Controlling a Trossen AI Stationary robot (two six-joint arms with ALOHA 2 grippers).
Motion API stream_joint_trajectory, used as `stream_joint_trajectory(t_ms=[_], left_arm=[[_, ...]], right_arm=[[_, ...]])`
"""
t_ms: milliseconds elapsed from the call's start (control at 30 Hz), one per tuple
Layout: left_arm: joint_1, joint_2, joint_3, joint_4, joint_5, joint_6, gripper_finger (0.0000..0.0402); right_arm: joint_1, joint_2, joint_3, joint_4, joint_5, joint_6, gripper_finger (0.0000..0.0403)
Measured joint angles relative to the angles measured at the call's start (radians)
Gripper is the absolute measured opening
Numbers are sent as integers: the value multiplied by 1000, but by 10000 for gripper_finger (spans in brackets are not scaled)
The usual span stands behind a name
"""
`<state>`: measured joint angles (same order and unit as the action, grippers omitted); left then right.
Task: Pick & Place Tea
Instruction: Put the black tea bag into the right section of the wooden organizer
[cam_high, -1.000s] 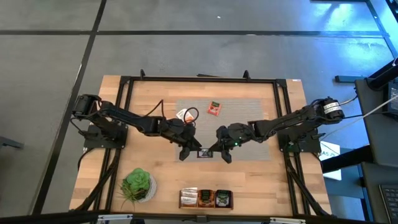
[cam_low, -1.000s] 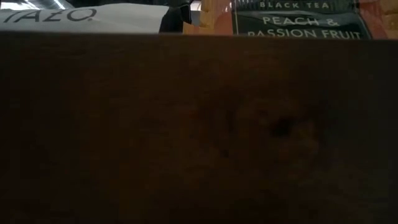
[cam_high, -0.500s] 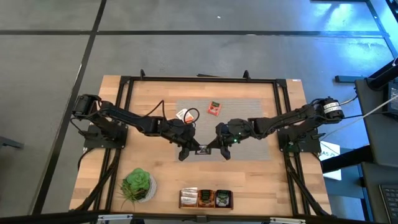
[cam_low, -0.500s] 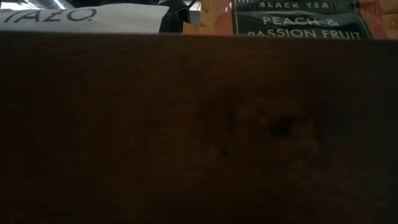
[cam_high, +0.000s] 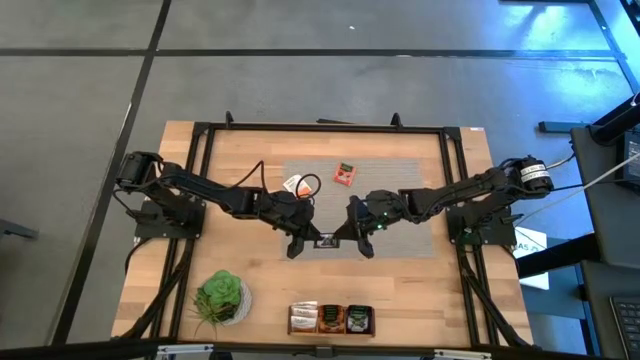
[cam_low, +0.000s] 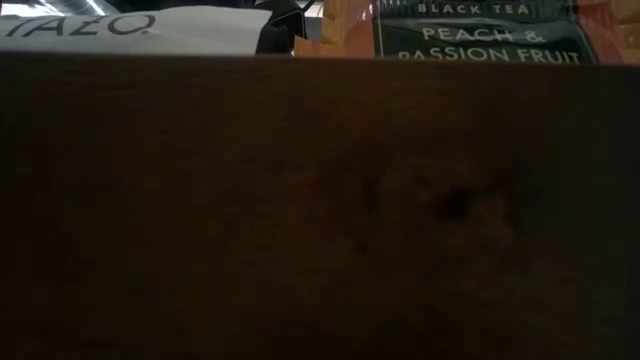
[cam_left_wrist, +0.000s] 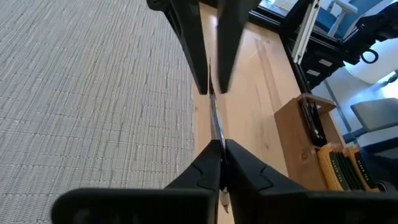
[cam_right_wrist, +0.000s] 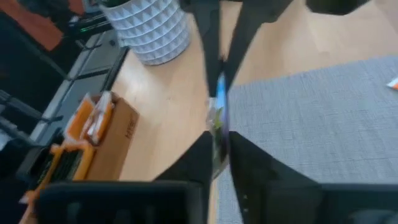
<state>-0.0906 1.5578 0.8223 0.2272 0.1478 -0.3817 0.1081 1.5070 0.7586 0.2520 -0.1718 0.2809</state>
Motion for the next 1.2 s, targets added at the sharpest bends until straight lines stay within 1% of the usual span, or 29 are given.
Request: stream_joint_trajectory(t_ms=[133,233,300,400,467,533,600,667,733,800,867,933,1033,1200], left_arm=[[0,0,0,-4,1,16,9],[-5,0,0,-23,-6,48,9],[-10,0,0,-21,-53,66,9],[-20,-1,-2,-10,-137,90,9],[-21,-9,-28,46,-150,98,9],[-21,-17,-77,162,-147,100,9],[-15,-26,-140,305,-132,103,9],[-4,-30,-211,496,-127,136,8],[9,-28,-269,693,-130,169,8],[17,-22,-302,843,-130,191,10],[21,-21,-314,903,-127,195,11],[20,-21,-314,929,-129,207,11],[6,-21,-314,959,-131,245,9],[-5,-21,-312,982,-133,256,10]], right_arm=[[-21,-10,0,-16,-63,-1,108],[-49,-55,1,-121,-59,3,146],[-65,-98,1,-204,4,26,163],[-71,-186,1,-329,153,15,180],[-63,-247,-6,-392,242,-3,187],[-42,-309,-42,-384,280,-25,189],[-21,-367,-98,-316,281,-50,190],[-1,-415,-169,-196,281,-83,190],[20,-446,-244,-23,278,-131,190],[35,-444,-314,178,277,-151,190],[45,-430,-373,353,276,-159,190],[45,-400,-401,473,276,-163,190],[45,-347,-389,514,276,-155,190],[45,-237,-293,516,276,-198,190]])
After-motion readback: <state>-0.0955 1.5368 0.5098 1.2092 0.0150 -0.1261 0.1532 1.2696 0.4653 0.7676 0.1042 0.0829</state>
